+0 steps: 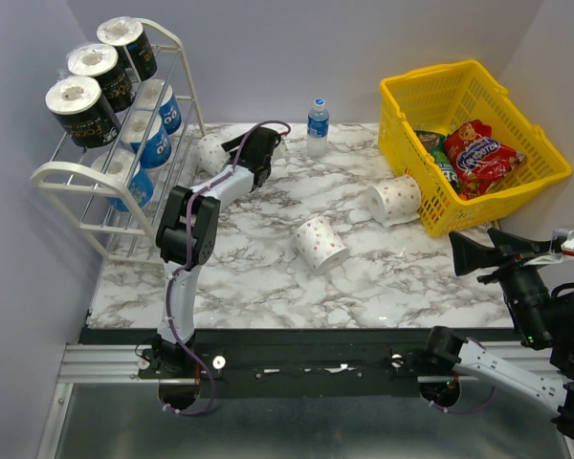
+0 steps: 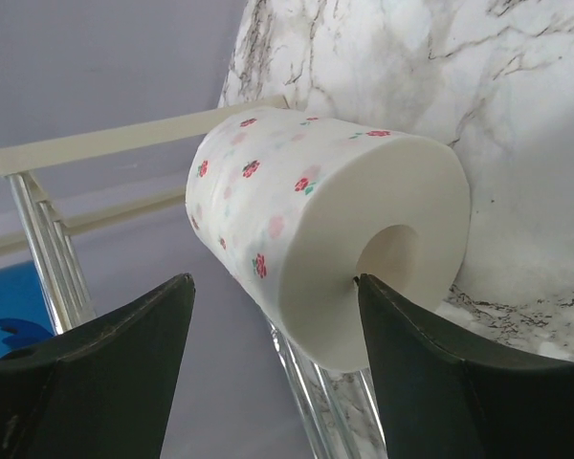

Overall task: Place and organize the paper towels onto the shelf
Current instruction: Adjust the paper towel at the center of the board.

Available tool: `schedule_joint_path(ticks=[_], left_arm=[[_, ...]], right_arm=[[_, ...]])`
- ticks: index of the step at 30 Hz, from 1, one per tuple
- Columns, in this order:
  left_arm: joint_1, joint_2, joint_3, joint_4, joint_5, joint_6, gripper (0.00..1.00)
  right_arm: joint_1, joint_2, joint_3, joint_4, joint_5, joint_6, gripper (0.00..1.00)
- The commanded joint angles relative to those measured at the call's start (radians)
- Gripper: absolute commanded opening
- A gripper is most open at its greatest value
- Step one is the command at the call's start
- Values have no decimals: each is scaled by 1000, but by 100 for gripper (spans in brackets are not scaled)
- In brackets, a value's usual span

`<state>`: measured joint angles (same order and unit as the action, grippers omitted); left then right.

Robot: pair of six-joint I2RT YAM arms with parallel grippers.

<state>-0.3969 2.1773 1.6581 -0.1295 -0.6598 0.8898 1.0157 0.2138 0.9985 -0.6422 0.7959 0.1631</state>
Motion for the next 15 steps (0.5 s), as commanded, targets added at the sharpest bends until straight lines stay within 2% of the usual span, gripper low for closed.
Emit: schedule_joint_path(ticks=[1,11,15], left_arm=[[0,36,0,39,-53,41,80],[7,87,35,45,-67,34,81],[10,91,26,112,-112,63,75]], right_arm=[[7,10,-9,29,20,-17,100],[7,13,-1,64,28,-60,100],[6,21,-3,75,31,-69,100]])
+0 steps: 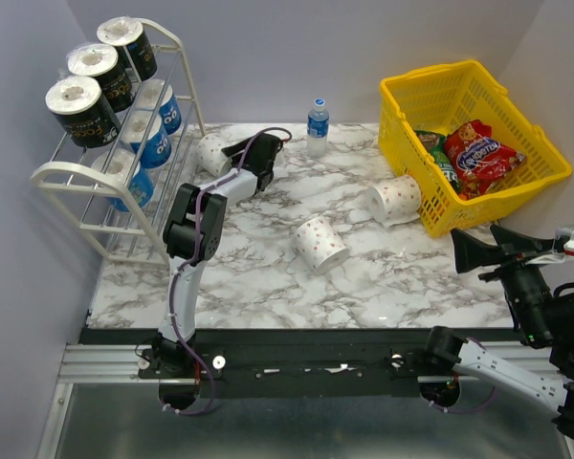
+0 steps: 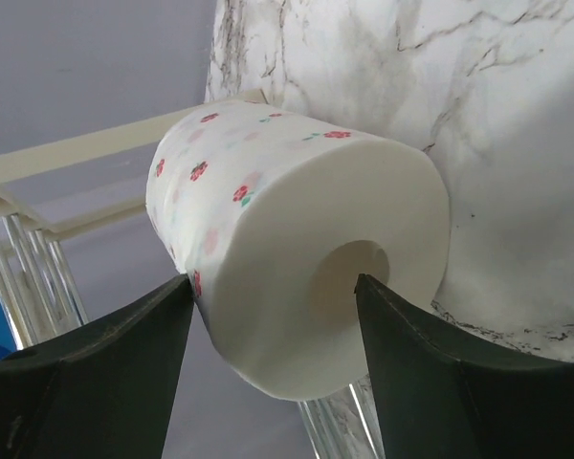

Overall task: Place and organize the paper towels onto the shelf
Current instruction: Adjust the paper towel at the center of the board.

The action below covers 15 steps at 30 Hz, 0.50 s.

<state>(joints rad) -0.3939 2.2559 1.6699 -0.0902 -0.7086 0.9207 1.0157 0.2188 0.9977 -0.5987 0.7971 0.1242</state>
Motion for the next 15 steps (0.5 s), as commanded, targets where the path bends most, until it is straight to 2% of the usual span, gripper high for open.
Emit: schedule_joint_path(ticks=[1,3,5,8,14,15], left_arm=[[9,11,13,82,-69,40,71],[15,17,19,86,-77,46,68],[18,22,39,86,-80,37,59],[18,19,80,24,-72,0,53],[-35,-64,135,-204,-3,-153,40],[-43,-79,148,-297,12,-189,37]], right_arm=[[7,16,-4,34,30,-32,100],[6,17,-5,36,28,-34,100],[6,13,-8,36,24,-34,100],[7,2,-16,36,16,-24,100],[7,-19,-4,34,1,-14,100],[6,-25,1,34,-4,-9,100]])
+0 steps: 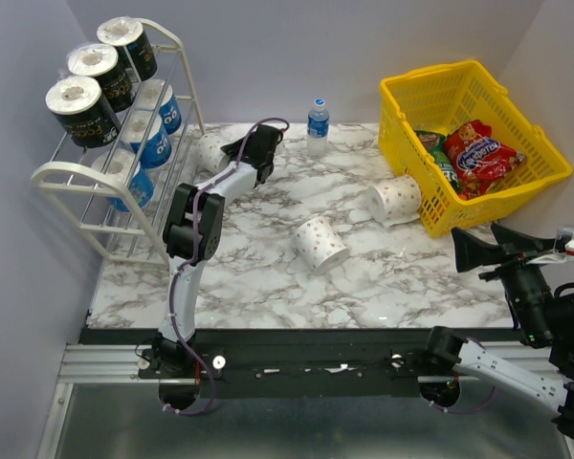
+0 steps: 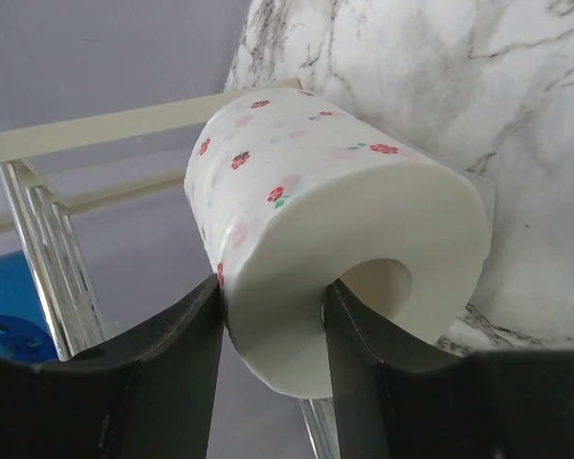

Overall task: Place and organize the paper towels onto the shelf
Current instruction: Adjust the paper towel at the center of the board.

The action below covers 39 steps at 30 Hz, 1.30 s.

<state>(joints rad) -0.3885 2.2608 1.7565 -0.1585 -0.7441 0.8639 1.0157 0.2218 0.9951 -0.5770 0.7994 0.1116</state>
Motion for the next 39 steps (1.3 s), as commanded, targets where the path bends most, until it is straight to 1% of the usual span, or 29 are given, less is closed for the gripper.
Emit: schedule_joint_path(ticks=[1,2,3,4,5,6,8,9,12,13,17,18,19,20,21,23,24,25,27,28,29,31,33,35,36,37,39], left_arm=[[-55,-116,92,-275,64,-211,32],[-70,-133,107,-326,112,-250,31],[-75,-147,122,-426,136,-287,30],[-81,-168,170,-484,173,-381,29],[-82,-176,194,-543,210,-428,29],[-82,-182,216,-644,294,-478,29],[-82,-214,232,-703,372,-582,29],[-81,-227,224,-731,458,-604,29],[-66,-271,169,-737,538,-680,31],[-41,-276,160,-740,581,-698,31],[26,-251,172,-771,630,-763,32],[37,-248,175,-773,638,-775,35],[43,-244,172,-770,649,-778,41],[59,-241,172,-768,675,-783,41],[65,-238,176,-771,678,-787,41],[76,-230,190,-773,657,-795,45],[77,-228,199,-777,634,-798,52],[77,-234,211,-771,596,-804,65],[77,-253,212,-738,528,-804,72],[77,-274,212,-722,507,-803,79],[77,-283,213,-707,485,-801,82],[79,-303,234,-688,453,-798,85],[79,-310,253,-693,439,-796,85],[66,-328,250,-687,482,-767,84],[57,-340,226,-655,498,-725,83],[45,-372,157,-632,505,-701,83],[11,-403,80,-560,479,-662,84]], right_arm=[[6,-32,7,9,-11,3,100],[7,-33,13,8,-15,5,100],[6,-38,14,6,-17,3,100],[6,-41,16,2,-19,3,100],[7,-44,19,0,-20,5,100],[6,-45,23,-6,-22,7,100],[6,-52,25,-15,-25,7,100],[6,-55,33,-20,-28,10,100],[7,-53,48,-49,-39,20,100],[6,-53,59,-61,-42,23,100],[7,-58,88,-90,-40,31,100],[7,-61,89,-93,-39,30,100],[7,-65,88,-95,-37,31,100],[7,-70,86,-93,-34,33,100],[7,-78,85,-95,-34,33,100],[7,-84,83,-96,-34,37,100],[6,-87,83,-99,-34,43,100],[7,-87,85,-104,-35,43,100],[7,-85,100,-115,-40,49,100],[6,-82,108,-127,-42,56,100],[6,-81,112,-133,-45,59,100],[7,-79,125,-144,-45,69,100],[7,-82,125,-147,-46,72,100],[6,-82,125,-153,-51,86,100],[7,-84,122,-153,-54,89,100],[7,-85,119,-152,-54,95,100],[7,-82,117,-153,-65,100,100]])
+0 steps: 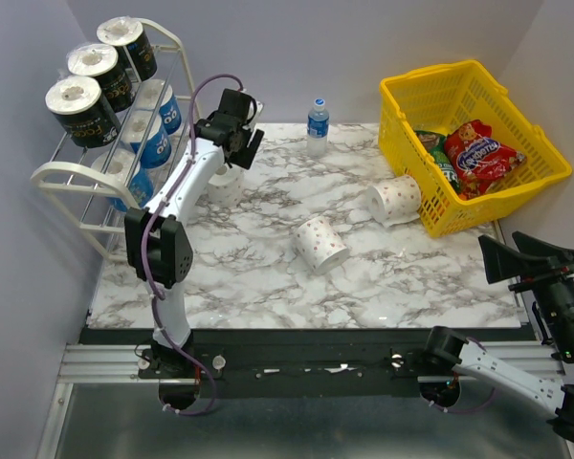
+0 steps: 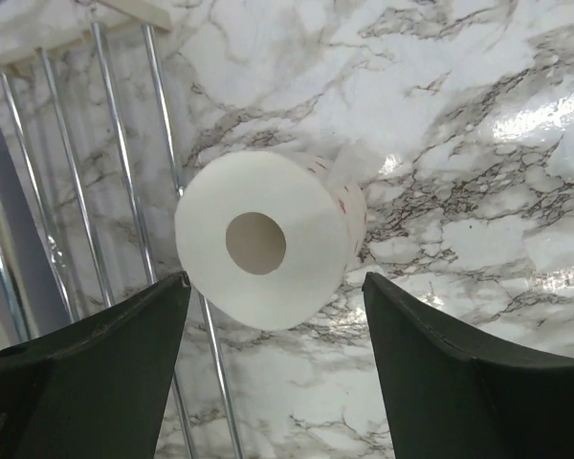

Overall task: Place and organize the paper towels onto the shelf
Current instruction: Adjust the paper towel at the center of the board.

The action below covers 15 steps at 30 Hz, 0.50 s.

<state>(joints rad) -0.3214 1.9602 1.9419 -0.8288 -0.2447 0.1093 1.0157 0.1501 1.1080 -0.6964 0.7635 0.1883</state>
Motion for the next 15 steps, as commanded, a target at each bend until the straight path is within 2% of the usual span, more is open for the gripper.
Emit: schedule_joint_path(ticks=[1,15], left_arm=[[-64,-119,-162,126,-30,114,84],[-65,-41,-299,296,-117,217,84]], right_arm=[[6,-9,6,-31,-30,25,100],[6,2,13,-28,-20,13,100]])
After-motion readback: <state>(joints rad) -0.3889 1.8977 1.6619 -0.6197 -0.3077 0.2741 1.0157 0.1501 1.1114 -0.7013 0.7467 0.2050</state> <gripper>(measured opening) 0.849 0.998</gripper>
